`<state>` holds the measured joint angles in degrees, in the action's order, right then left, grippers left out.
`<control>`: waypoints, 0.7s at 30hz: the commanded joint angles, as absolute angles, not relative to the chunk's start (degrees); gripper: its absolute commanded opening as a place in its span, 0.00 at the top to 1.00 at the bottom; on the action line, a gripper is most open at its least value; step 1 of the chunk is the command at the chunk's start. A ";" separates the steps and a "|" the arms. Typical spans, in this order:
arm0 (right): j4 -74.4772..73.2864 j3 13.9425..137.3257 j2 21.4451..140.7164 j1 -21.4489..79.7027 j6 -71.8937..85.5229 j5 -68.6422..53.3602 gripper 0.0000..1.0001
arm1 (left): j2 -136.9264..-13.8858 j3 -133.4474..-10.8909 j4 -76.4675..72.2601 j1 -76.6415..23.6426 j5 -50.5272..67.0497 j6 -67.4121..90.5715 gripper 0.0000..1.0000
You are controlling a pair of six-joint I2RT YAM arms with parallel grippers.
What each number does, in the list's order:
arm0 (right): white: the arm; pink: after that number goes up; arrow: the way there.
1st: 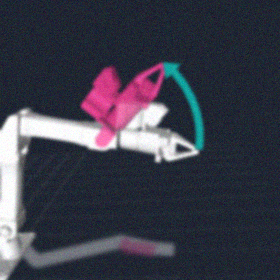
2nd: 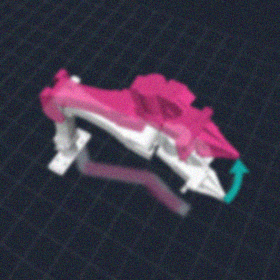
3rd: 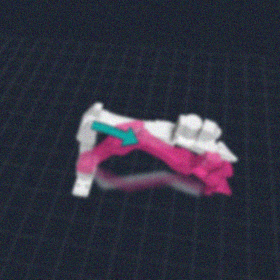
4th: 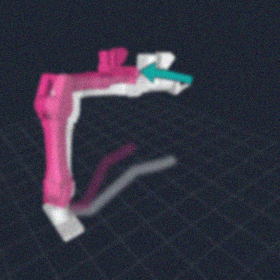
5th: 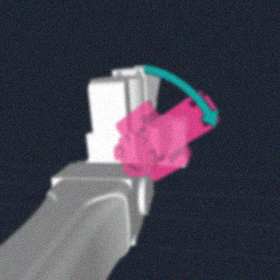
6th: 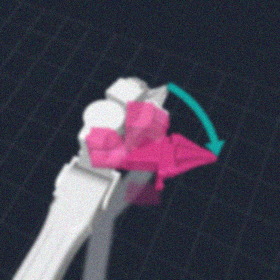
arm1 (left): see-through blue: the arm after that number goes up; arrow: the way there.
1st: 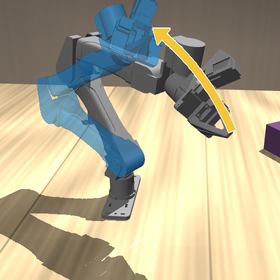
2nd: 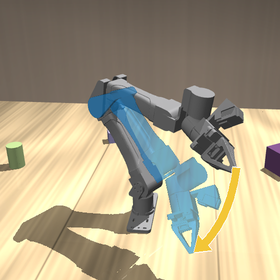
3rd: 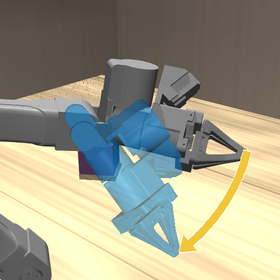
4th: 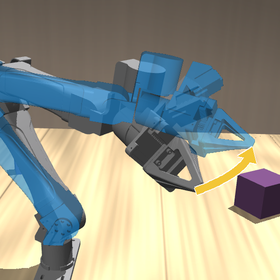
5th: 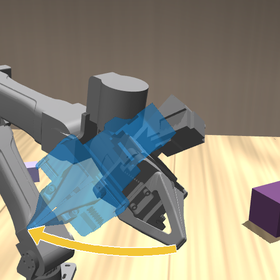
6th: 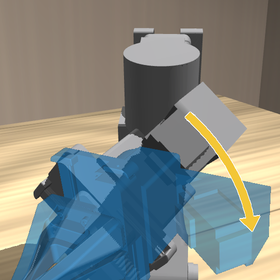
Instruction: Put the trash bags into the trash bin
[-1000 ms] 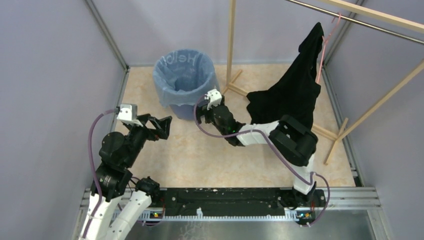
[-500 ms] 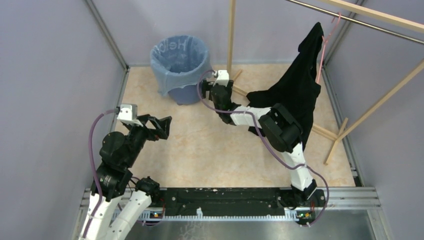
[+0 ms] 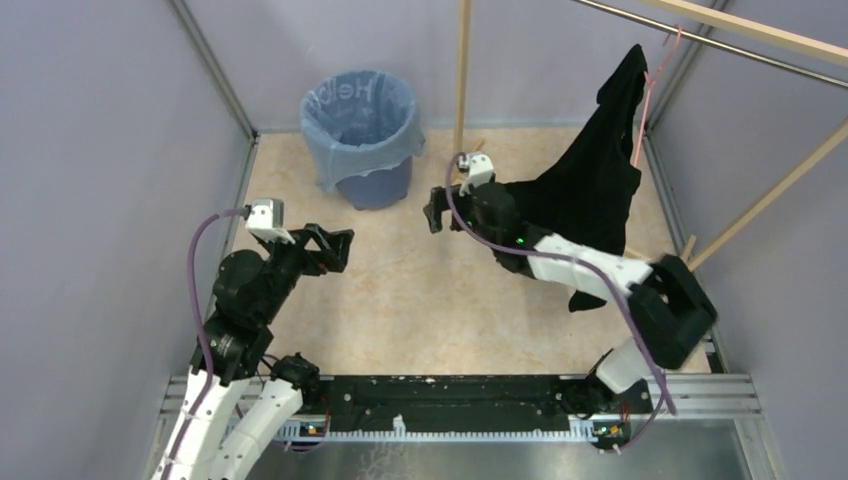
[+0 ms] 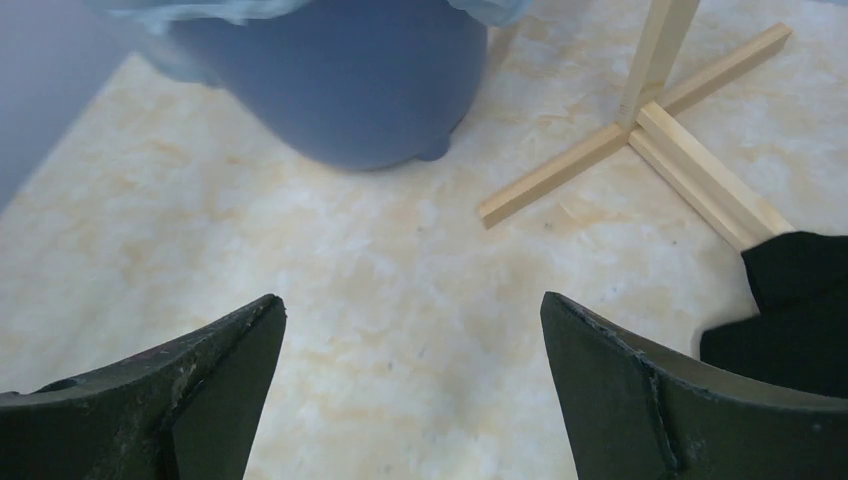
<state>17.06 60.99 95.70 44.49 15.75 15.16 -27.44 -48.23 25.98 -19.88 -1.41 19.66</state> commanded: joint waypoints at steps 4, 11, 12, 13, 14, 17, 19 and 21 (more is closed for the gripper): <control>-1.33 45.81 67.86 45.08 16.22 4.37 0.01 | -32.95 -43.99 17.22 -19.96 3.89 30.40 0.01; -23.34 58.39 49.32 45.03 11.18 9.31 0.01 | -37.94 -52.80 16.63 -19.88 2.64 28.20 0.01; -24.92 61.36 47.64 45.03 10.53 10.15 0.01 | -39.03 -56.24 18.41 -19.94 1.79 26.27 0.01; -26.38 64.14 46.24 45.08 9.79 10.33 0.01 | -39.97 -59.71 19.61 -19.95 0.99 24.77 0.01; -27.27 66.57 44.73 45.09 9.05 10.67 0.01 | -40.88 -63.27 20.62 -19.95 0.53 23.65 0.01; -27.50 73.13 41.45 45.06 8.18 13.08 0.01 | -42.07 -71.59 22.11 -19.91 -1.46 22.87 0.01; -27.17 77.17 40.53 45.08 8.37 15.14 0.01 | -41.87 -74.12 21.75 -19.95 -0.87 23.22 0.01; -27.60 80.93 40.27 45.07 8.33 17.09 0.01 | -41.59 -75.75 21.59 -19.95 -0.41 23.50 0.01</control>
<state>-25.10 74.30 41.34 44.51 9.91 11.94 -42.78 -71.72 22.50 -19.88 0.34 24.93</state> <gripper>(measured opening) 0.986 0.987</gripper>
